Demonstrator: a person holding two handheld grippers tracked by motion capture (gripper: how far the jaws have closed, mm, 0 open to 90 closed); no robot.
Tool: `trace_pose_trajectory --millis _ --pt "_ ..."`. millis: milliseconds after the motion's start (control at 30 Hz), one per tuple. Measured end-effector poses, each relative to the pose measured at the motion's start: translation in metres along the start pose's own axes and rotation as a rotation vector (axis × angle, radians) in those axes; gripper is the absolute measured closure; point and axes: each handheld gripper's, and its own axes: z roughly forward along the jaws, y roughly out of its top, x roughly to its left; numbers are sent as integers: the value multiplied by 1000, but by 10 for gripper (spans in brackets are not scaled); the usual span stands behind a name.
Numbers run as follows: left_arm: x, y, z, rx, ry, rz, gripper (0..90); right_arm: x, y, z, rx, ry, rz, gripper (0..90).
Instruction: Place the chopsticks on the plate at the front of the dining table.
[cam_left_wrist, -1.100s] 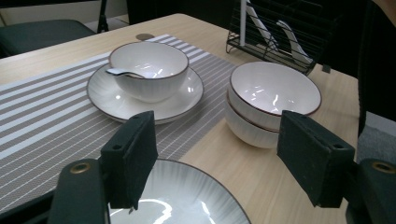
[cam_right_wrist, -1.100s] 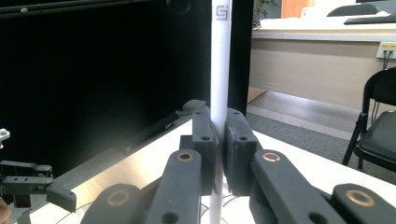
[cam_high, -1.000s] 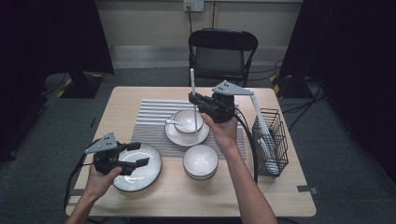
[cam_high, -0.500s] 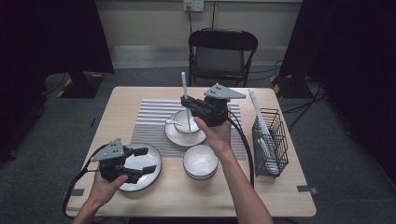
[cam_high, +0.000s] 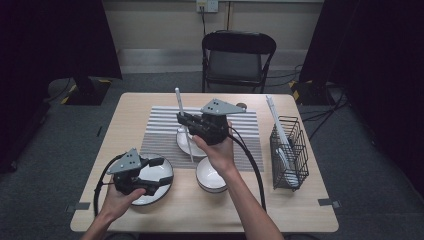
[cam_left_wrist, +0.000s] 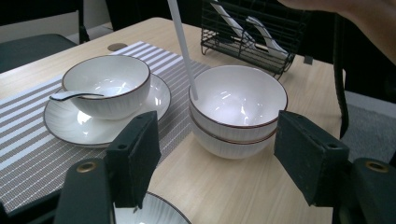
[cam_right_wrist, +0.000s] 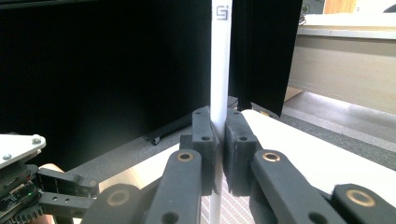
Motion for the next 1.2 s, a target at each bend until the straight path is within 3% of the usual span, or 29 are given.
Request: trace_pose_trajectory --millis 67,167,367,800,867,933,1167,1200 --pt "4 -3 2 1 -4 -20 309 1 0 0 -2 4 -1 847" --pt "5 -3 8 15 -1 -13 299 3 2 0 -4 7 -4 847" --pt "7 8 15 -18 -18 -10 287 8 1 3 -6 21 -5 847" --pt "8 24 26 -73 13 16 289 20 0 11 -10 57 -7 847" --pt "8 25 28 -87 22 25 311 22 -1 13 -10 61 -2 847" --pt "10 26 30 -106 9 9 328 23 -2 15 -11 67 -4 847" --pt "20 28 34 -165 45 -24 479 25 -2 17 -11 73 6 847" --pt "21 28 34 -170 50 -25 534 26 -2 17 -10 71 4 847"
